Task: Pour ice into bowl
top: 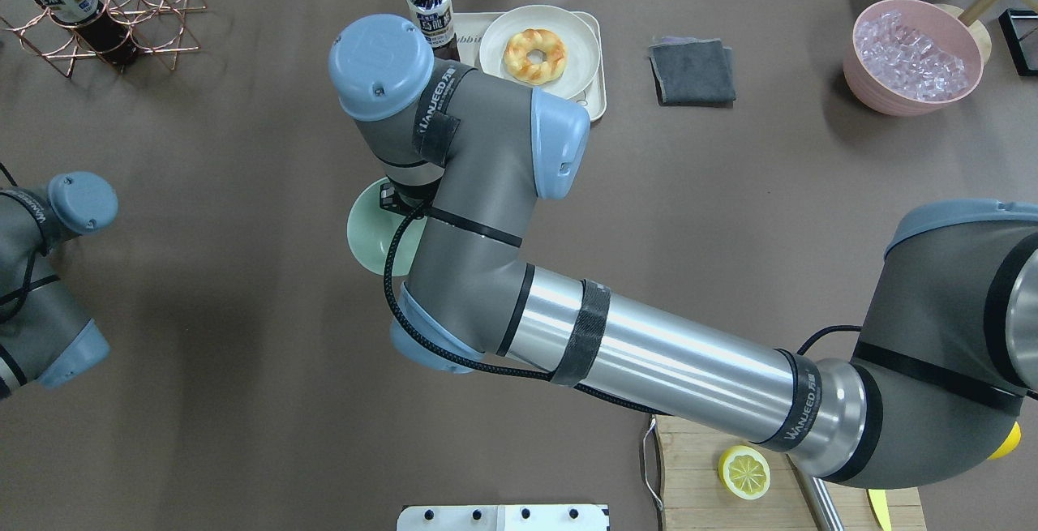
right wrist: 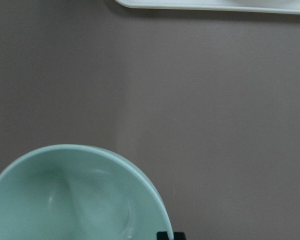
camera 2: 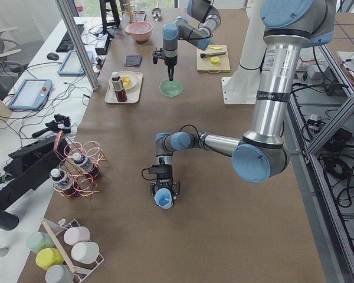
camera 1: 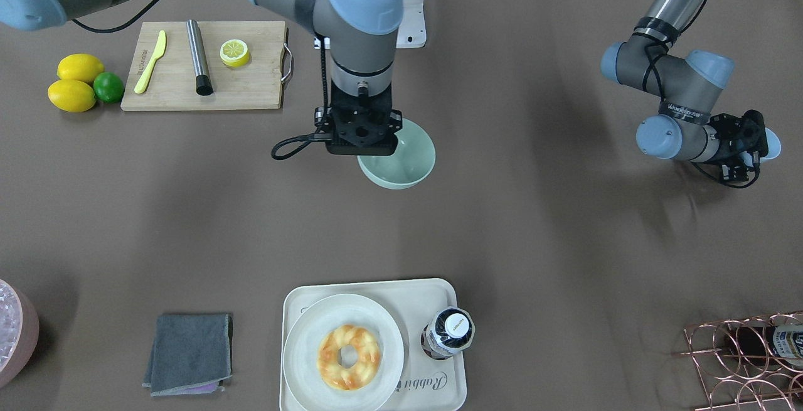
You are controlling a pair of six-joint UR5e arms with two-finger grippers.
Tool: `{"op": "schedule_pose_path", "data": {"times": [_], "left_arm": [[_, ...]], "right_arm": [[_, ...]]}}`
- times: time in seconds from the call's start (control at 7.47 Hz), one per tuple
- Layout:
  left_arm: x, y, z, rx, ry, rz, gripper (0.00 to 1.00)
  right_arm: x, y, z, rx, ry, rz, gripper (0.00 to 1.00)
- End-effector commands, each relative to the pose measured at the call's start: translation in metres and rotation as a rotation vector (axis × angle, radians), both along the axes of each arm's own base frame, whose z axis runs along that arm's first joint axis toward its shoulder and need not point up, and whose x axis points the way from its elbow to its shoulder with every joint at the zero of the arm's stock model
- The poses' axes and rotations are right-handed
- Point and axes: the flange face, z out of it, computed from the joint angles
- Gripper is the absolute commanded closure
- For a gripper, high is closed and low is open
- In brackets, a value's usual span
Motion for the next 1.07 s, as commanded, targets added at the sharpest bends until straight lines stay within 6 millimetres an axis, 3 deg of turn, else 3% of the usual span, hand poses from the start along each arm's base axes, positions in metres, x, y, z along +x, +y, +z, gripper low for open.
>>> {"op": "schedule_pose_path", "data": {"times": [0.0,0.4,0.54,0.67,0.8,0.94], "left_arm": [[-0.009,-0.031,-0.027,0.019,0.038,-0.008,0.44],[-0.008,-0.061,-0.069,0.07,0.086,-0.023,0.44],[-0.002,-0.067,-0.09,0.088,0.104,-0.023,0.44],[0.005,-0.075,-0.139,0.093,0.114,-0.013,0.44],[0.011,-0.079,-0.194,0.11,0.133,-0.01,0.44],[0.014,-0.078,-0.235,0.118,0.145,-0.006,0.44]], "right_arm": [[-0.044,0.012,0.018,0.051,-0.047,-0.015,1.0],[-0.067,0.036,0.054,0.071,-0.075,-0.015,1.0],[-0.067,0.036,0.056,0.072,-0.075,-0.013,1.0],[-0.061,0.028,0.054,0.074,-0.069,-0.006,0.81],[-0.053,0.019,0.05,0.071,-0.062,0.006,0.54],[-0.046,0.013,0.042,0.073,-0.073,0.013,0.43]]}}
